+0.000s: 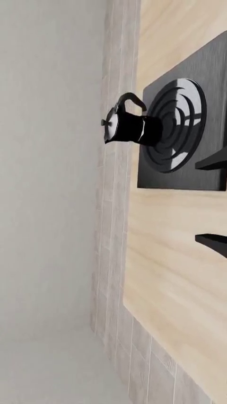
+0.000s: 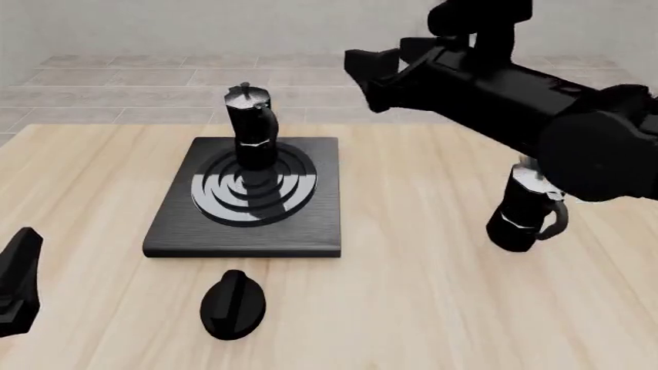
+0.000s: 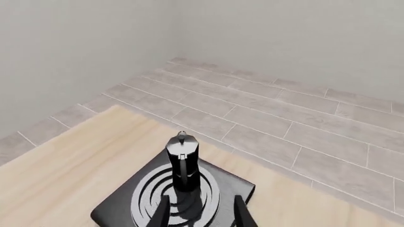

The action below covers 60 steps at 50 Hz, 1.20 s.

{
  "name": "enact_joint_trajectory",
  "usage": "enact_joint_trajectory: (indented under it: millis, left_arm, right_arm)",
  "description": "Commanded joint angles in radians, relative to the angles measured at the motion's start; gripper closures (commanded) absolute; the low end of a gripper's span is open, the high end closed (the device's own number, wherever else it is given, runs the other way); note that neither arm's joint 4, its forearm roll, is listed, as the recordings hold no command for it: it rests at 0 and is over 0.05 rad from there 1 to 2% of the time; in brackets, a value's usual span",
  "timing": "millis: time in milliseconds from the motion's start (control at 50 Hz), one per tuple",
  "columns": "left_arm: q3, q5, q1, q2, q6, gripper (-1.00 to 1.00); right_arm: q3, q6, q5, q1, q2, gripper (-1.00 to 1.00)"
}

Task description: Put both moka pots on the stove.

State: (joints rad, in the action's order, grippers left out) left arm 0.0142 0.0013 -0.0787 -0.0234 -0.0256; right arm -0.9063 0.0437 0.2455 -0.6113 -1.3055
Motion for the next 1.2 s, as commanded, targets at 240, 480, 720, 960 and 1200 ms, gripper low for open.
enact_joint_trajectory:
  millis: [240, 480, 720, 960, 1200]
  left_arm:
    - [0.006, -0.009, 0.0, -0.019, -0.022, -1.0]
    - [0.004, 0.001, 0.003, -0.007, -0.005, -1.0]
    - [0.002, 0.002, 0.004, -0.008, 0.016, -1.0]
    - [0.0, -0.001, 0.008, -0.014, 0.025, -1.0]
    - [-0.007, -0.019, 0.013, -0.026, 0.033, -1.0]
  right_arm:
    - [0.328, -0.009, -0.034, 0.215, 0.377, -1.0]
    - [0.435, -0.003, -0.115, 0.371, 0.591, -1.0]
    - [0.495, -0.003, -0.233, 0.482, 0.747, -1.0]
    - [0.541, -0.005, -0.303, 0.566, 0.826, -1.0]
    - [0.593, 0.002, -0.325, 0.606, 0.858, -1.0]
